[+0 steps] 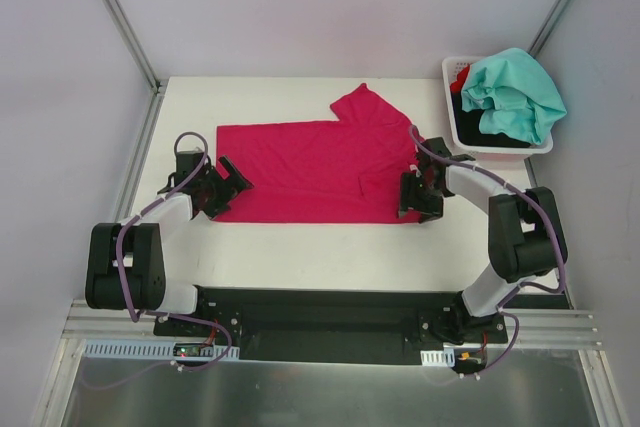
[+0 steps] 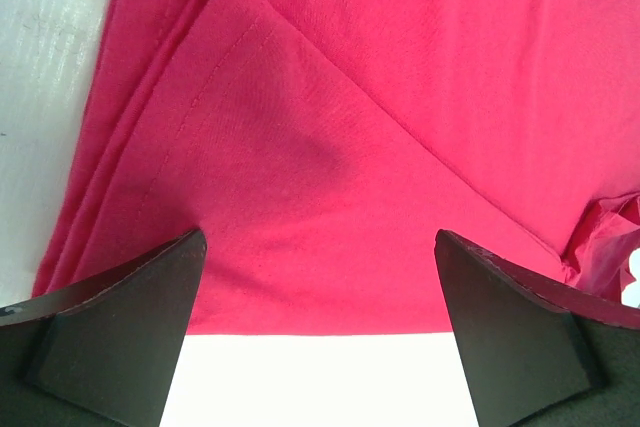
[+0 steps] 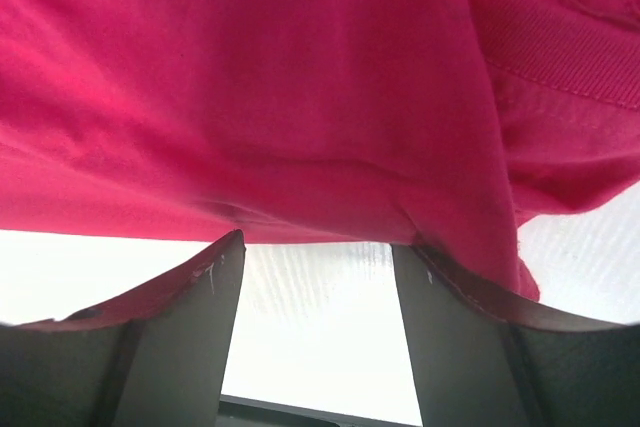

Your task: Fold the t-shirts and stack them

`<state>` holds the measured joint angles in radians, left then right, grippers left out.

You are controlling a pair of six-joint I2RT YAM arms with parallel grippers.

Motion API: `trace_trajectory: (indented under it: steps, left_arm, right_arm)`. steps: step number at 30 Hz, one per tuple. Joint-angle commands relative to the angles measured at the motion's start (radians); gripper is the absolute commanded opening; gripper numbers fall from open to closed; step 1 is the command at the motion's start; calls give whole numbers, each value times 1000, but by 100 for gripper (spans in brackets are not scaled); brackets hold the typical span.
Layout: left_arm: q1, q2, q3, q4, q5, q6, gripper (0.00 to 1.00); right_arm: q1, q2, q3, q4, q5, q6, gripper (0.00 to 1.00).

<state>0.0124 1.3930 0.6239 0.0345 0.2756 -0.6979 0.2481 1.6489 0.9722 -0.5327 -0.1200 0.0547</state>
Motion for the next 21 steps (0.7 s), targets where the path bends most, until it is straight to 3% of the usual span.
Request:
trace_trajectory:
  steps: [1,13,21]
  left_arm:
    - [12,-26,-6,-22,-3,14,99]
    - [11,-65,37,-30,23,-2,99]
    - [-35,-69,105,-67,40,-12,99]
  right_arm:
    - [-9,-21,42,-87,69,-23,64]
    - [0,-144,223,-220,-13,-12,65]
    - [-12,-63,325,-171,-78,-49,63]
